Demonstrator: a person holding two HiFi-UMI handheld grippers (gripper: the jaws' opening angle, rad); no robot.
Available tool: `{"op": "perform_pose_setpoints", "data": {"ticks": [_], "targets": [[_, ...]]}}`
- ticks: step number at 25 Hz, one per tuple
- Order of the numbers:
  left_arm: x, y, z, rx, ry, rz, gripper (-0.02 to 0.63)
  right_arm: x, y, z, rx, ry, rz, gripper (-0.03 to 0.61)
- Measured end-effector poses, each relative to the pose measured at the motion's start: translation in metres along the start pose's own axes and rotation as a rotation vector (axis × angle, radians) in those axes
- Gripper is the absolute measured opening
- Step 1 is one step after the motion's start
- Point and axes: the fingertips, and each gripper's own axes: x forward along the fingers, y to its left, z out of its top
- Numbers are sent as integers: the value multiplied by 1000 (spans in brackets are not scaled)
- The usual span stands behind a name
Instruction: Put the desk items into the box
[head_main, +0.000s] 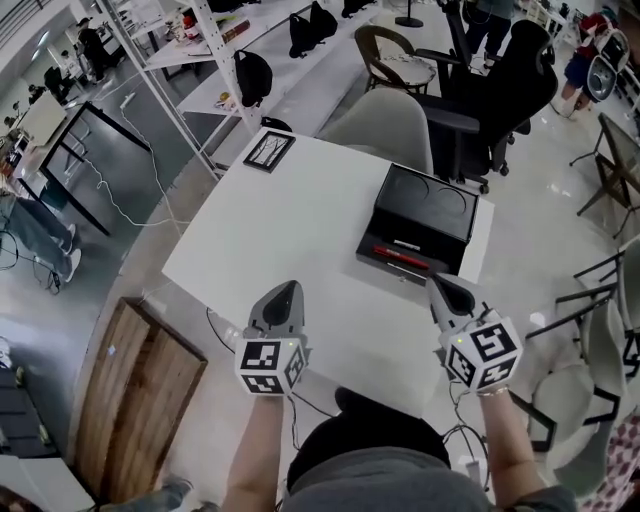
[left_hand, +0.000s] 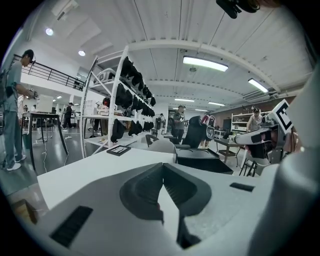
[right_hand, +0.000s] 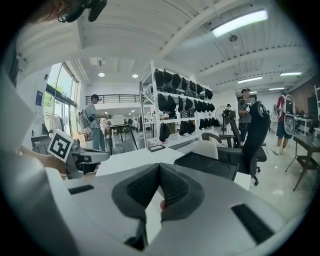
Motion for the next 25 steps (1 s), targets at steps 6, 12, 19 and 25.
{"op": "perform_pose_setpoints", "data": {"ticks": [6, 12, 19, 25], "targets": [[-12, -1, -5, -12, 1, 11, 6, -5, 10, -4, -3, -10, -24, 3], [-18, -2, -8, -21, -4, 14, 6, -6, 14, 0, 15, -46, -25, 3], [-26, 0, -4, -23, -22, 21, 6, -7, 16, 0, 33, -44, -23, 2], [-30, 2, -4, -25, -23, 28, 6, -4, 22, -5, 38, -44, -16, 2]]}}
